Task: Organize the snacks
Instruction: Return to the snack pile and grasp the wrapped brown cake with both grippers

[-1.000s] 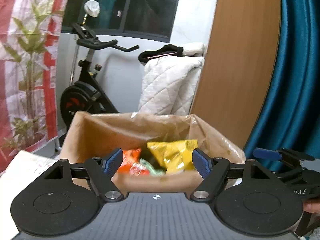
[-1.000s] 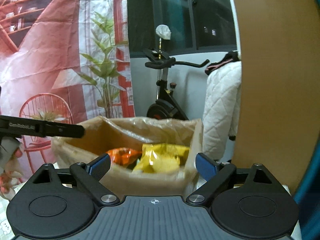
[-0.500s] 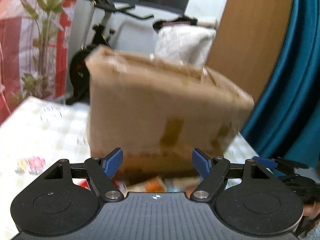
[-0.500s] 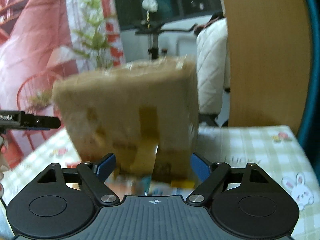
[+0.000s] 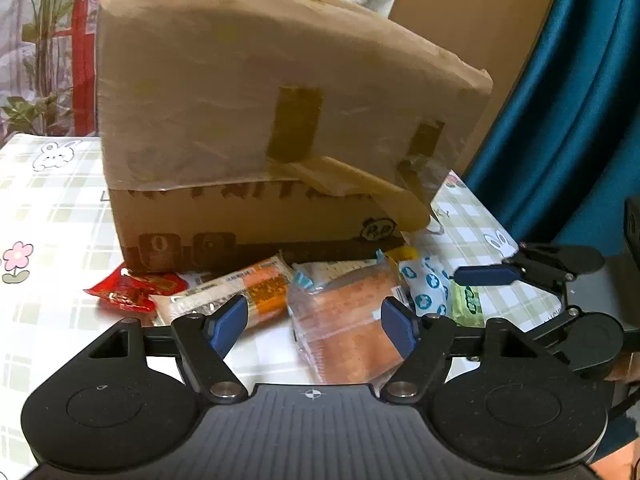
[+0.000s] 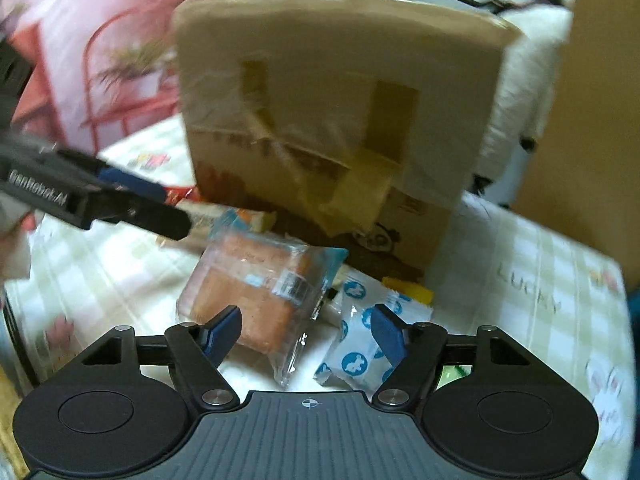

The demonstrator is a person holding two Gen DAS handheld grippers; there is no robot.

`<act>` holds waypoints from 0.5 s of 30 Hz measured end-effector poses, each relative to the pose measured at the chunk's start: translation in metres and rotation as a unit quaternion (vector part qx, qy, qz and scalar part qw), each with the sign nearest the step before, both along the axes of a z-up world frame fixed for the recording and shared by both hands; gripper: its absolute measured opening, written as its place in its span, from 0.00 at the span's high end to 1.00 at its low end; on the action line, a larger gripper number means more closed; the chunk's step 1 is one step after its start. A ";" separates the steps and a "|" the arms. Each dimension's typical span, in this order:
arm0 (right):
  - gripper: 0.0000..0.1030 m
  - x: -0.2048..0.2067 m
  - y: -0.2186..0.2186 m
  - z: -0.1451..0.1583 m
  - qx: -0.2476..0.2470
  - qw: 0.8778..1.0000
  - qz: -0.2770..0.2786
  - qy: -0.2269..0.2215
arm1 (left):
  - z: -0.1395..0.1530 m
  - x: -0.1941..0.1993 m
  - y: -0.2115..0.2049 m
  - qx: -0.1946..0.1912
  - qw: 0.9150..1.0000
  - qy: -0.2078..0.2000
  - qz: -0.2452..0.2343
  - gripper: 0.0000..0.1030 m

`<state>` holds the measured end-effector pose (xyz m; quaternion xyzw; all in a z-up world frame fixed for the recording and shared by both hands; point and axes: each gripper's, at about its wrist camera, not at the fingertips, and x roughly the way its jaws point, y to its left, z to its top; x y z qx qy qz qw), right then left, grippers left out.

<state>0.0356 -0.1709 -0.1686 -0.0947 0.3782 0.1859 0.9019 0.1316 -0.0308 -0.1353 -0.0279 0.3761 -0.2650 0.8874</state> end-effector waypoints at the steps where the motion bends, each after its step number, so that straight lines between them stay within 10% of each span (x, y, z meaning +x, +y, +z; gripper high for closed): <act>1: 0.35 0.003 0.002 0.000 -0.006 1.000 0.012 0.005 | -0.001 -0.001 -0.001 0.000 1.000 0.002 -0.002 0.27; 15: 0.39 0.031 0.027 -0.009 -0.052 0.991 0.095 0.074 | -0.040 0.023 -0.019 -0.043 0.995 0.095 -0.005 0.31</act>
